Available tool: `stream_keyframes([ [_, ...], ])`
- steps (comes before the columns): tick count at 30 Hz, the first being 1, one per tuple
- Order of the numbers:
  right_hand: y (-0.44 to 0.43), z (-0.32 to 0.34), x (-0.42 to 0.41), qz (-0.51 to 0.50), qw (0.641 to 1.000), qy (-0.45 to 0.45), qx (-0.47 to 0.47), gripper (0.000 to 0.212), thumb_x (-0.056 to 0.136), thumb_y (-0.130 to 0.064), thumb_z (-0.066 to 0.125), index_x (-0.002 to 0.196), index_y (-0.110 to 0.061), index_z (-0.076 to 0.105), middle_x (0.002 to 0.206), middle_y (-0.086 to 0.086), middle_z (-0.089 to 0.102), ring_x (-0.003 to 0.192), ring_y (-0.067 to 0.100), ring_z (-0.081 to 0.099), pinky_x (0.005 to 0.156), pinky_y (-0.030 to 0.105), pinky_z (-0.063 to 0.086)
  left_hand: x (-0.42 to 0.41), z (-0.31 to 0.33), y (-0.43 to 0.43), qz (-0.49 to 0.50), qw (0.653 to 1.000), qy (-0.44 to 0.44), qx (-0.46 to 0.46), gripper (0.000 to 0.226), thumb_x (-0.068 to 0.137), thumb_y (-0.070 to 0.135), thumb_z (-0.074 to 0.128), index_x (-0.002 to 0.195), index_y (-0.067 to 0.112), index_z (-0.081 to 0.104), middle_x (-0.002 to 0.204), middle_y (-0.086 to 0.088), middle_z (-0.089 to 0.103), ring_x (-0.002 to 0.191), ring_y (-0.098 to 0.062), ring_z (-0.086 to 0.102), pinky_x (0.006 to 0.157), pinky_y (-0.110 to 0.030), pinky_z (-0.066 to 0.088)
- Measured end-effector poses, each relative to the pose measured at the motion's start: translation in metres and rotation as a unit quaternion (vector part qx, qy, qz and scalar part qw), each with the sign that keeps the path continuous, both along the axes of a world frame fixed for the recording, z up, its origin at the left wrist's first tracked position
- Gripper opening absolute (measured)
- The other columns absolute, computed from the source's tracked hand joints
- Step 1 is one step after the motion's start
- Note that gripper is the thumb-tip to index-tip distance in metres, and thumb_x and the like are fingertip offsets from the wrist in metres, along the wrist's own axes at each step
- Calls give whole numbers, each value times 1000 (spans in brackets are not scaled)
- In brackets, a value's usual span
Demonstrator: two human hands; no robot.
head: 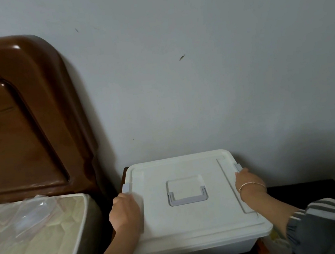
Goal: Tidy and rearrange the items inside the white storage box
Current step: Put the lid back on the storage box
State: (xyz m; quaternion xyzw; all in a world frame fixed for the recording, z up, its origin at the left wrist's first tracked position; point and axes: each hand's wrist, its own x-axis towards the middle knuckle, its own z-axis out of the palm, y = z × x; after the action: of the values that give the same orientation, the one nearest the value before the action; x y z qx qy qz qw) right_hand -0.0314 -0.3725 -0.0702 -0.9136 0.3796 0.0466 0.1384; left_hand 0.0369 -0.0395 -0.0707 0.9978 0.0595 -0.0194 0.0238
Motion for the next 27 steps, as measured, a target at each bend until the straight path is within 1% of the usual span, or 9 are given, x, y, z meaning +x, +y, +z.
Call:
stream_keyframes([
  [6,-1,6,-3,34,999,26,-6,58,102,-42,26,137,4,31,129,19,56,117,32,56,94,38,47,1,-7,12,-97,995,-2,29,38,100,22,41,137,12,40,119,-8,46,100,-18,53,64,-25,45],
  [8,-3,8,-9,59,998,36,9,74,98,-53,29,146,2,15,135,20,50,121,31,53,97,38,45,2,0,16,-90,991,29,-95,49,101,42,34,139,10,30,129,-12,44,106,-25,53,83,-36,49],
  [11,-6,13,-24,113,990,56,70,78,96,-58,22,151,-13,-11,151,18,28,134,32,39,106,40,36,0,1,29,-99,964,79,-234,73,98,54,34,152,14,5,150,-10,28,128,-29,44,108,-45,35],
  [14,-7,18,-43,110,973,0,203,73,97,-55,25,151,-21,-10,158,15,11,143,32,22,116,43,22,-12,-8,47,-134,917,110,-360,78,98,47,44,155,18,-1,161,-1,6,144,-21,22,117,-36,20],
  [17,-4,15,-69,99,934,-109,325,68,99,-35,44,153,-20,5,158,6,13,144,23,20,117,36,20,-38,-12,61,-81,828,121,-542,73,97,43,48,155,24,8,160,12,8,145,-7,13,120,-32,10],
  [20,2,8,-85,59,903,-197,378,68,96,-16,53,152,-16,15,157,2,19,142,18,23,114,31,21,-58,-12,54,-9,782,62,-620,61,99,38,46,153,26,21,154,15,23,141,-11,27,119,-39,22],
  [23,5,4,-80,-7,885,-240,398,69,91,-6,59,150,-12,22,148,10,38,130,26,43,108,37,34,-59,-14,35,101,794,-27,-599,38,102,23,43,137,11,52,127,-3,59,110,-21,56,88,-35,47],
  [25,6,3,-75,-41,880,-253,401,68,89,-3,61,147,-10,28,140,15,47,119,29,52,100,37,41,-55,-13,28,150,810,-58,-564,31,99,19,43,115,5,66,96,-6,66,82,-19,58,67,-31,44],
  [27,4,1,-69,-60,880,-265,390,66,87,-1,62,146,-9,32,136,17,51,115,29,55,99,37,42,-48,-10,27,160,815,-60,-554,30,99,19,44,115,9,68,99,-9,68,85,-21,59,71,-33,44],
])
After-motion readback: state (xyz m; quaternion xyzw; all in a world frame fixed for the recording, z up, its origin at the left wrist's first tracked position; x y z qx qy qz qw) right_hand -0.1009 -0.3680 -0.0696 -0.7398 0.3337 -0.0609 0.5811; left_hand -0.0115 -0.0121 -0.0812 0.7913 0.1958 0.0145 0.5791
